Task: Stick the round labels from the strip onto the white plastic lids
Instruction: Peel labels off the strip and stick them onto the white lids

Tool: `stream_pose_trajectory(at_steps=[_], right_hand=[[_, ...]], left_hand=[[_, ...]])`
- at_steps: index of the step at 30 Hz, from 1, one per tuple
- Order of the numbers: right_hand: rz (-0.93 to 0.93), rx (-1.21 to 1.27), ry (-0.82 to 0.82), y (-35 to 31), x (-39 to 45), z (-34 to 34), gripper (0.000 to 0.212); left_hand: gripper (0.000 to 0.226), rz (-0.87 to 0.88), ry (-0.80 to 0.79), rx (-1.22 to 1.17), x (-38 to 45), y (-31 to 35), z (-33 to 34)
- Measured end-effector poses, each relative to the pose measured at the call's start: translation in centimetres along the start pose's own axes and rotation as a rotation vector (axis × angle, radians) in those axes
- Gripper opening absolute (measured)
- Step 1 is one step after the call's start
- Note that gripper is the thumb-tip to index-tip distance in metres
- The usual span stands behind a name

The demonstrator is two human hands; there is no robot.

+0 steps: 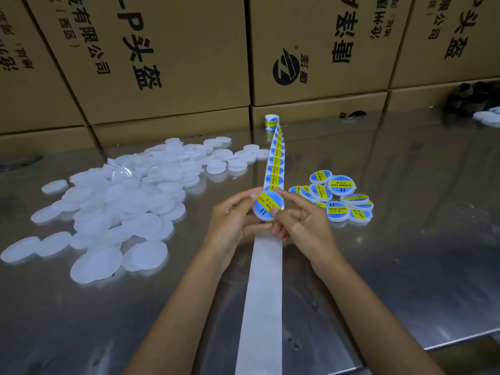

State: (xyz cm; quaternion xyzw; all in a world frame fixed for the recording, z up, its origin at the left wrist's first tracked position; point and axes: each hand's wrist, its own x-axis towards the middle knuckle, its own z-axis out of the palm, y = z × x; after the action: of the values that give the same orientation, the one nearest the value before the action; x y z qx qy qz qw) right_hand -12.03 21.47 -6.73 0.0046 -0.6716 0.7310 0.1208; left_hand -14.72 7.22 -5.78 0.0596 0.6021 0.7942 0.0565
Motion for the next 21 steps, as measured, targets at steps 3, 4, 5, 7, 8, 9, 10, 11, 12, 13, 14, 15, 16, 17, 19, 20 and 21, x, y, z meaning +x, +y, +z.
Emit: stream_pose_trajectory(at_steps=[3,4,5,7,8,9,10,11,12,13,14,15,16,17,19,20,21], right_hand=[[0.032,0.061,0.262,0.4,0.8,-1.1,0.038],[0.051,0.08,0.348,0.5,1.2,-1.6,0.043],[0.074,0.103,0.409,0.6,1.4,-2.2,0.05],[0.123,0.13,0.448,0.8,1.8,-2.9,0.064],[0.141,0.12,0.445,0.8,1.9,-3.1,0.069],[0.152,0.104,0.436,0.8,1.9,-3.1,0.072],[0.155,0.086,0.424,0.8,1.8,-3.0,0.074],[0.152,0.067,0.41,0.9,1.7,-2.9,0.076],[0.149,0.047,0.399,0.9,1.6,-2.7,0.078],[0.146,0.027,0.395,0.9,1.6,-2.6,0.079],[0.142,0.008,0.395,1.0,1.6,-2.6,0.078],[0.138,-0.015,0.398,1.1,1.7,-2.5,0.076],[0.129,-0.057,0.399,1.2,1.6,-2.5,0.071],[0.103,-0.129,0.394,1.3,1.5,-2.3,0.063],[-0.02,-0.353,0.333,1.5,1.1,-1.3,0.042],[-0.094,-0.464,0.273,1.5,1.0,-0.6,0.033],[-0.168,-0.559,0.208,1.6,1.1,-0.1,0.027]], left_hand=[[0.021,-0.029,0.073,0.002,0.2,-0.1,-0.1],[0.021,-0.034,0.097,0.007,0.3,-0.1,-0.3],[0.022,-0.035,0.113,0.017,0.4,-0.2,-0.4],[0.022,-0.034,0.143,0.043,0.5,-0.3,-0.7],[0.023,-0.036,0.154,0.056,0.5,-0.4,-0.8],[0.023,-0.038,0.161,0.065,0.6,-0.5,-0.8],[0.024,-0.039,0.167,0.074,0.6,-0.6,-0.8],[0.023,-0.038,0.172,0.081,0.7,-0.7,-0.9],[0.023,-0.034,0.176,0.087,0.7,-0.8,-0.9],[0.023,-0.026,0.179,0.092,0.8,-1.0,-0.9],[0.023,-0.015,0.185,0.097,0.8,-1.1,-1.0],[0.023,0.0,0.196,0.107,0.9,-1.3,-1.0],[0.024,0.018,0.211,0.124,1.1,-1.5,-1.0],[0.024,0.041,0.228,0.147,1.3,-1.7,-1.0],[0.026,0.097,0.254,0.21,2.0,-2.1,-0.9],[0.029,0.129,0.258,0.255,2.5,-2.2,-0.8],[0.03,0.173,0.257,0.325,3.2,-2.4,-0.7]])
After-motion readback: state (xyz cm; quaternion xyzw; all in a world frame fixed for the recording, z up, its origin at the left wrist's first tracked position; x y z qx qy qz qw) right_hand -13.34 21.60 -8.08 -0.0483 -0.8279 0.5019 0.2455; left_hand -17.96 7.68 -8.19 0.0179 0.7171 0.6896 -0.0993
